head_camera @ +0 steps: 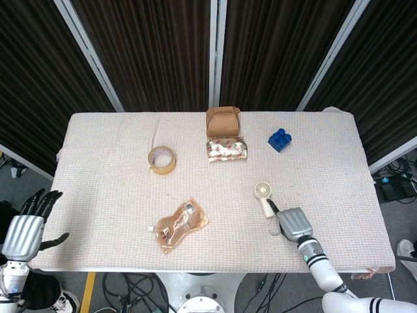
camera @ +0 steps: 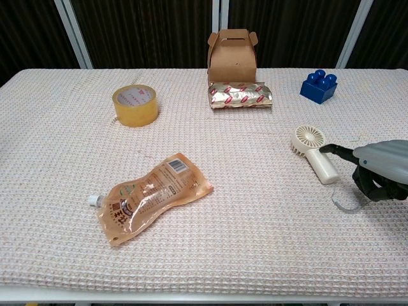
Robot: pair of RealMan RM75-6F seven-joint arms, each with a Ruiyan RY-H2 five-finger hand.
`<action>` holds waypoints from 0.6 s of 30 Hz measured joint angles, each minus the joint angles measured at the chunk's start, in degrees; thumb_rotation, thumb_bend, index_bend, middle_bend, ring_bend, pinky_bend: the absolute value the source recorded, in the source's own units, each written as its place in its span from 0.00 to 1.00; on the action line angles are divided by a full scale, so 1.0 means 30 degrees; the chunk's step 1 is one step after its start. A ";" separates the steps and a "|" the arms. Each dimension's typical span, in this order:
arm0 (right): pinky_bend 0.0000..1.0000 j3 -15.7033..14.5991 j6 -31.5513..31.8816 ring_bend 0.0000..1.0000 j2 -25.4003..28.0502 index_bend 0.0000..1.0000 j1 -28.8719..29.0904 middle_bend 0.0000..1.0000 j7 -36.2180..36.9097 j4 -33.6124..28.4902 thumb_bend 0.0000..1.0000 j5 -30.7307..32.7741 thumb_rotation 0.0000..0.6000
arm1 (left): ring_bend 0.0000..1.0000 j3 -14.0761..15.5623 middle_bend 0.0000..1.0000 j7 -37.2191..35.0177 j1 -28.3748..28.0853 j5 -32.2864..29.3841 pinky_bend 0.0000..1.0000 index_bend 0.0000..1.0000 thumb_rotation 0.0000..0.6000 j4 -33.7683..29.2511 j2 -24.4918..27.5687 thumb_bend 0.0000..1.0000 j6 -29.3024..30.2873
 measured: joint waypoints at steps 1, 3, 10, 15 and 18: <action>0.68 -0.0044 -0.0061 0.81 -0.0008 0.00 0.0022 0.87 0.0035 0.0033 1.00 0.0080 1.00 | 0.05 0.0003 0.12 -0.0001 -0.0004 0.0007 0.16 0.12 1.00 -0.0001 -0.0004 0.00 -0.0004; 0.68 -0.0161 -0.0211 0.81 -0.0063 0.00 0.0073 0.87 0.0132 0.0170 1.00 0.0252 1.00 | 0.05 0.0001 0.12 0.0001 -0.0009 0.0005 0.16 0.12 1.00 0.0003 -0.0015 0.00 -0.0009; 0.68 -0.0298 -0.0305 0.81 -0.0157 0.00 0.0223 0.87 0.0483 0.0512 1.00 0.0378 1.00 | 0.05 -0.0025 0.12 0.0010 -0.0005 0.0052 0.16 0.12 1.00 -0.0020 0.0018 0.00 0.0080; 0.68 -0.0076 0.0561 0.81 0.0306 0.00 0.0116 0.87 0.1066 -0.0113 1.00 -0.0551 1.00 | 0.05 -0.0056 0.12 0.0029 -0.0017 0.0083 0.16 0.12 1.00 -0.0084 0.0049 0.00 0.0134; 0.68 0.0139 0.1558 0.81 0.0814 0.00 -0.0093 0.87 0.1586 -0.0700 1.00 -0.1551 1.00 | 0.05 -0.0055 0.12 0.0061 -0.0018 0.0097 0.16 0.12 1.00 -0.0129 0.0063 0.00 0.0145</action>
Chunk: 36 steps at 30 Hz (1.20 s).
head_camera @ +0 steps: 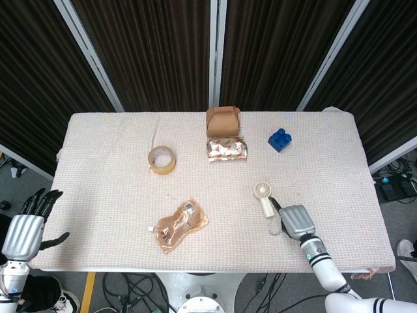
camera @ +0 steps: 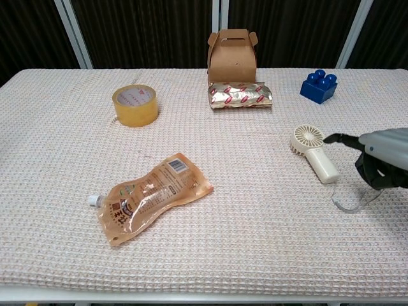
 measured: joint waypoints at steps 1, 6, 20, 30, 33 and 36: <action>0.68 0.0072 0.0351 0.81 0.0197 0.00 -0.0083 0.87 0.0174 -0.0201 1.00 -0.0338 1.00 | 0.05 0.0000 0.12 0.0014 -0.0002 0.0005 0.16 0.12 1.00 -0.0021 0.0003 0.00 0.0001; 0.68 0.0345 0.2477 0.81 0.1676 0.00 -0.0851 0.87 0.1424 -0.1371 1.00 -0.2349 1.00 | 0.05 -0.0003 0.12 0.0165 -0.0025 0.0083 0.16 0.12 1.00 -0.0196 0.0031 0.00 0.0034; 0.38 -0.0546 1.0270 0.47 0.4457 0.00 -0.5664 0.57 0.6823 0.0905 0.87 -0.7985 1.00 | 0.05 -0.0018 0.12 0.0830 -0.0096 0.0442 0.16 0.12 1.00 -0.1054 0.0235 0.00 0.0228; 0.00 -0.0876 1.1060 0.00 0.5318 0.00 -0.7423 0.00 0.9079 0.3126 0.11 -0.8546 1.00 | 0.02 0.0074 0.09 0.0985 -0.0059 0.0698 0.16 0.12 1.00 -0.1386 0.0286 0.00 0.0392; 0.00 -0.0676 1.1137 0.00 0.5109 0.00 -0.7637 0.00 0.8570 0.3160 0.12 -0.8608 1.00 | 0.01 0.0103 0.09 0.0795 -0.0027 0.0751 0.16 0.12 1.00 -0.1275 0.0282 0.00 0.0462; 0.00 -0.0529 1.0882 0.00 0.5015 0.00 -0.7739 0.00 0.8245 0.3078 0.14 -0.8577 1.00 | 0.01 0.0107 0.08 0.0792 -0.0018 0.0732 0.16 0.12 1.00 -0.1190 0.0275 0.00 0.0453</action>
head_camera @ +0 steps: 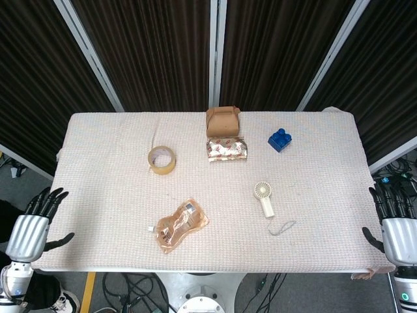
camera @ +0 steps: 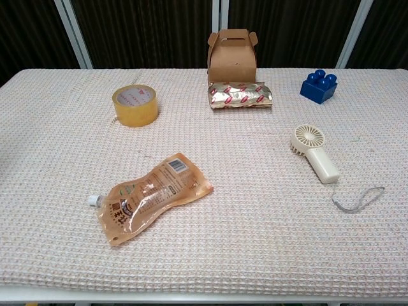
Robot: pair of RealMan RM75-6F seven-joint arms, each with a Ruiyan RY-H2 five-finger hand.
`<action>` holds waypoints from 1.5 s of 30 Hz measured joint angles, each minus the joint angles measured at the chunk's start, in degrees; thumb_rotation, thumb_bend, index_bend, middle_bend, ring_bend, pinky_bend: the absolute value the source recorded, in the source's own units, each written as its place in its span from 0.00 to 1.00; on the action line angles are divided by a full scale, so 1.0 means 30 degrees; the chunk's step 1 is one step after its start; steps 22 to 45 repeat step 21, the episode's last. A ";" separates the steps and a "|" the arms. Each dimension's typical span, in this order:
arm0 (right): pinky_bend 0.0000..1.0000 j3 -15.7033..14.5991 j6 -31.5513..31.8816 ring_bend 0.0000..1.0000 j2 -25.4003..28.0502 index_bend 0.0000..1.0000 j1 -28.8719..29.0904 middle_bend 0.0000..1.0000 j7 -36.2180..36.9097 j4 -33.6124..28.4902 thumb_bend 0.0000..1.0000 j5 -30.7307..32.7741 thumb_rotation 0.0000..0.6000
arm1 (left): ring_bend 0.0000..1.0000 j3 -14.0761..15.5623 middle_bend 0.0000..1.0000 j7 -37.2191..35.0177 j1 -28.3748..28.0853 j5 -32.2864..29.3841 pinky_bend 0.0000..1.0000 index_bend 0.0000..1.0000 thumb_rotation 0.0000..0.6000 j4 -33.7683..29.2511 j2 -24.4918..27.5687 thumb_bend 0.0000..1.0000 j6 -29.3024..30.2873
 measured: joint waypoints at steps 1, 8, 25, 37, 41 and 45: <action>0.00 0.0054 -0.0092 0.00 -0.0025 0.00 -0.0012 0.00 -0.0036 -0.0017 0.14 0.0027 1.00 | 0.01 -0.0003 0.08 0.0000 0.0005 -0.0008 0.16 0.12 1.00 0.0008 0.0000 0.00 0.0008; 0.00 0.0358 -0.0514 0.00 -0.0110 0.00 -0.0092 0.00 -0.0169 -0.0085 0.15 0.0054 1.00 | 0.01 -0.0014 0.08 0.0047 0.0016 -0.0003 0.16 0.12 1.00 -0.0002 -0.0008 0.00 0.0033; 0.00 0.0750 -0.0826 0.00 -0.0012 0.00 -0.0388 0.00 -0.0314 -0.0559 0.16 0.0143 1.00 | 0.01 -0.0043 0.08 0.0035 -0.0110 -0.0189 0.15 0.12 1.00 -0.0270 0.0202 0.00 -0.0316; 0.00 0.0750 -0.0826 0.00 -0.0012 0.00 -0.0388 0.00 -0.0314 -0.0559 0.16 0.0143 1.00 | 0.01 -0.0043 0.08 0.0035 -0.0110 -0.0189 0.15 0.12 1.00 -0.0270 0.0202 0.00 -0.0316; 0.00 0.0750 -0.0826 0.00 -0.0012 0.00 -0.0388 0.00 -0.0314 -0.0559 0.16 0.0143 1.00 | 0.01 -0.0043 0.08 0.0035 -0.0110 -0.0189 0.15 0.12 1.00 -0.0270 0.0202 0.00 -0.0316; 0.00 0.0750 -0.0826 0.00 -0.0012 0.00 -0.0388 0.00 -0.0314 -0.0559 0.16 0.0143 1.00 | 0.01 -0.0043 0.08 0.0035 -0.0110 -0.0189 0.15 0.12 1.00 -0.0270 0.0202 0.00 -0.0316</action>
